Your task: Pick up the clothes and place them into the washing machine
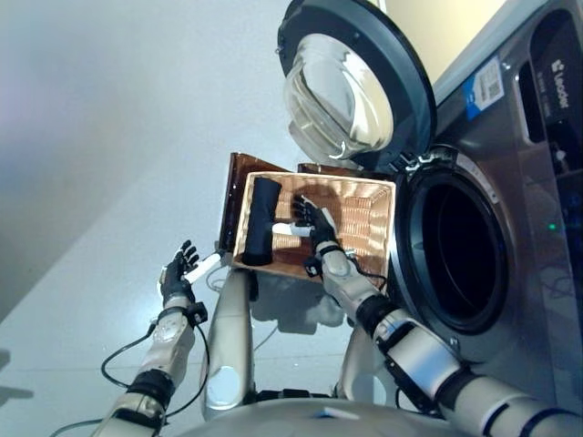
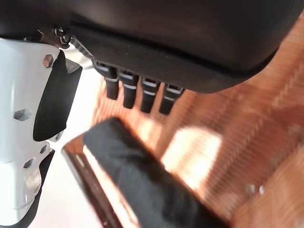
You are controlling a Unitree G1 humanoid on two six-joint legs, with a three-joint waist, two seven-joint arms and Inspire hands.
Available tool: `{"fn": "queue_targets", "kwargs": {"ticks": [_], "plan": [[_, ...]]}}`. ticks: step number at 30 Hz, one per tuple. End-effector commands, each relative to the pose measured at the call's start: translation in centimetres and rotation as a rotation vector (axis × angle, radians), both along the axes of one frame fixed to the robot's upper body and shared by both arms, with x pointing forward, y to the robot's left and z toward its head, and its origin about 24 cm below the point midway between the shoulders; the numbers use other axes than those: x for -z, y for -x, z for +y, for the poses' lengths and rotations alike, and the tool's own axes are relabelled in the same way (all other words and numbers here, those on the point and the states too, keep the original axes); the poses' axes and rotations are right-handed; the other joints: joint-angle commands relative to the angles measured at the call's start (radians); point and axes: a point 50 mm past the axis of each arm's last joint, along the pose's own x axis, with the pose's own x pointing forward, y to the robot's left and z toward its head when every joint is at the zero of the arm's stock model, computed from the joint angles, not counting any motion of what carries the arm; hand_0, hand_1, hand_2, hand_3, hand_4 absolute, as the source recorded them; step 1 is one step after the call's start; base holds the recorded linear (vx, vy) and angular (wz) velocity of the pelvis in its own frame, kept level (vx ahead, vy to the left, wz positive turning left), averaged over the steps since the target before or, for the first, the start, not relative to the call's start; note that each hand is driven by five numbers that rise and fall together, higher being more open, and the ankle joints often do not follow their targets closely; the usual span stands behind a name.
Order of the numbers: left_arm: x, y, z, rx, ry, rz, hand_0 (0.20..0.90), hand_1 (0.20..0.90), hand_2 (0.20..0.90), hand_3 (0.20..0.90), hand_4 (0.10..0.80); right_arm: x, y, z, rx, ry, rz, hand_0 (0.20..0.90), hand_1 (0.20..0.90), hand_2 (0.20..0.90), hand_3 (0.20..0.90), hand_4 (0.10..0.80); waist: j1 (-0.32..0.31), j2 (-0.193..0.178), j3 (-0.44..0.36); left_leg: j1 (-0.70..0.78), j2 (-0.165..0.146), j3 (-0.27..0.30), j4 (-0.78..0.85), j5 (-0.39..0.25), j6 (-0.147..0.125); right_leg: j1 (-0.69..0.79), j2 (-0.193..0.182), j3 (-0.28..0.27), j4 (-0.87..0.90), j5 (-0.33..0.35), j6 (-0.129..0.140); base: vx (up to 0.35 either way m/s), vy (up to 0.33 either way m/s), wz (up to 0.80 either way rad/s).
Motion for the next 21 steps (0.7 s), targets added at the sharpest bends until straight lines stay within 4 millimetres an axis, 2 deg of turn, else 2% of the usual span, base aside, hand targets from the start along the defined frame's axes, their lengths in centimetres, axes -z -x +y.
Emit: {"fn": "queue_targets", "kwargs": {"ticks": [1, 2, 3, 4, 5, 6, 8, 9, 11, 14, 21], "plan": [[-1.3, 0.5, 3.1, -0.079, -0.110, -0.066, 0.900, 0.900, 0.900, 0.900, 0.800, -4.5, -0.9, 1.9, -0.133, 0.094, -0.276, 0.900, 0.900, 0.900, 0.900, 0.800, -0.003, -0.013, -0.038, 0.005, 0.041, -0.037, 0.078, -0.080, -0.053, 0.006, -0.053, 0.047, -0.284, 0.338, 0.008, 0.000, 0.000, 0.00], [-1.3, 0.6, 3.4, -0.089, -0.124, -0.062, 0.900, 0.900, 0.900, 0.900, 0.800, -5.7, -0.9, 1.1, -0.184, 0.260, -0.389, 0.900, 0.900, 0.900, 0.900, 0.800, -0.009, -0.015, -0.037, 0.001, 0.043, -0.043, 0.088, -0.084, -0.054, 0.001, -0.054, 0.051, -0.274, 0.334, 0.008, 0.000, 0.000, 0.00], [-1.3, 0.6, 3.4, -0.088, -0.124, -0.062, 0.900, 0.900, 0.900, 0.900, 0.800, -5.7, -0.9, 1.1, -0.184, 0.260, -0.389, 0.900, 0.900, 0.900, 0.900, 0.800, -0.009, -0.014, -0.037, 0.001, 0.043, -0.043, 0.089, -0.084, -0.054, 0.001, -0.054, 0.051, -0.273, 0.333, 0.008, 0.000, 0.000, 0.00], [-1.0, 0.8, 3.6, -0.095, -0.132, -0.048, 0.900, 0.900, 0.900, 0.900, 0.800, -6.1, -1.0, 0.5, -0.205, 0.362, -0.437, 0.900, 0.900, 0.900, 0.900, 0.800, -0.010, -0.014, -0.035, -0.001, 0.044, -0.047, 0.096, -0.088, -0.055, 0.000, -0.055, 0.051, -0.267, 0.330, 0.008, 0.003, -0.032, 0.02], [-1.0, 0.8, 3.5, -0.090, -0.137, -0.053, 0.900, 0.900, 0.900, 0.900, 0.800, -6.8, -1.1, -0.2, -0.270, 0.563, -0.522, 0.900, 0.900, 0.900, 0.900, 0.800, -0.013, -0.013, -0.031, -0.001, 0.046, -0.051, 0.104, -0.094, -0.056, 0.001, -0.059, 0.050, -0.258, 0.324, 0.009, 0.003, -0.032, 0.04], [-1.0, 0.8, 3.5, -0.089, -0.137, -0.053, 0.900, 0.900, 0.900, 0.900, 0.800, -6.8, -1.1, -0.2, -0.270, 0.564, -0.522, 0.900, 0.900, 0.900, 0.900, 0.800, -0.013, -0.013, -0.031, -0.001, 0.046, -0.051, 0.104, -0.094, -0.056, 0.002, -0.059, 0.050, -0.258, 0.324, 0.009, 0.002, -0.026, 0.04], [-1.3, 0.6, 3.3, -0.067, -0.132, -0.078, 0.900, 0.900, 0.900, 0.900, 0.800, -7.4, -1.3, -0.8, -0.348, 0.793, -0.612, 0.900, 0.900, 0.900, 0.900, 0.800, -0.010, -0.008, -0.024, -0.003, 0.046, -0.053, 0.111, -0.099, -0.057, 0.003, -0.063, 0.045, -0.249, 0.319, 0.011, 0.000, 0.000, 0.00], [-1.3, 0.6, 3.3, -0.068, -0.132, -0.078, 0.900, 0.900, 0.900, 0.900, 0.800, -7.4, -1.3, -0.8, -0.348, 0.793, -0.612, 0.900, 0.900, 0.900, 0.900, 0.800, -0.010, -0.008, -0.024, -0.003, 0.046, -0.054, 0.111, -0.099, -0.057, 0.003, -0.063, 0.045, -0.249, 0.319, 0.011, 0.000, 0.000, 0.00], [-1.5, 0.4, 3.3, -0.049, -0.139, -0.094, 0.900, 0.900, 0.900, 0.900, 0.800, -7.7, -1.5, -0.8, -0.439, 0.994, -0.685, 0.900, 0.900, 0.900, 0.900, 0.800, -0.004, -0.006, -0.015, -0.006, 0.044, -0.054, 0.115, -0.103, -0.058, 0.001, -0.065, 0.045, -0.245, 0.318, 0.013, 0.000, 0.000, 0.00], [-1.7, 0.1, 3.2, -0.041, -0.140, -0.108, 0.900, 0.900, 0.900, 0.900, 0.800, -7.2, -1.7, -0.9, -0.466, 1.083, -0.693, 0.900, 0.900, 0.900, 0.900, 0.800, 0.000, -0.004, -0.009, -0.006, 0.043, -0.054, 0.116, -0.103, -0.057, 0.000, -0.065, 0.046, -0.245, 0.318, 0.014, 0.000, 0.000, 0.00], [-2.0, -0.3, 3.1, -0.036, -0.134, -0.129, 0.900, 0.900, 0.900, 0.900, 0.800, -7.0, -2.0, 0.6, -0.586, 1.331, -0.801, 0.900, 0.900, 0.900, 0.900, 0.800, 0.013, -0.004, 0.011, -0.017, 0.036, -0.056, 0.130, -0.105, -0.056, -0.005, -0.067, 0.046, -0.237, 0.316, 0.012, 0.000, 0.000, 0.00]]}}
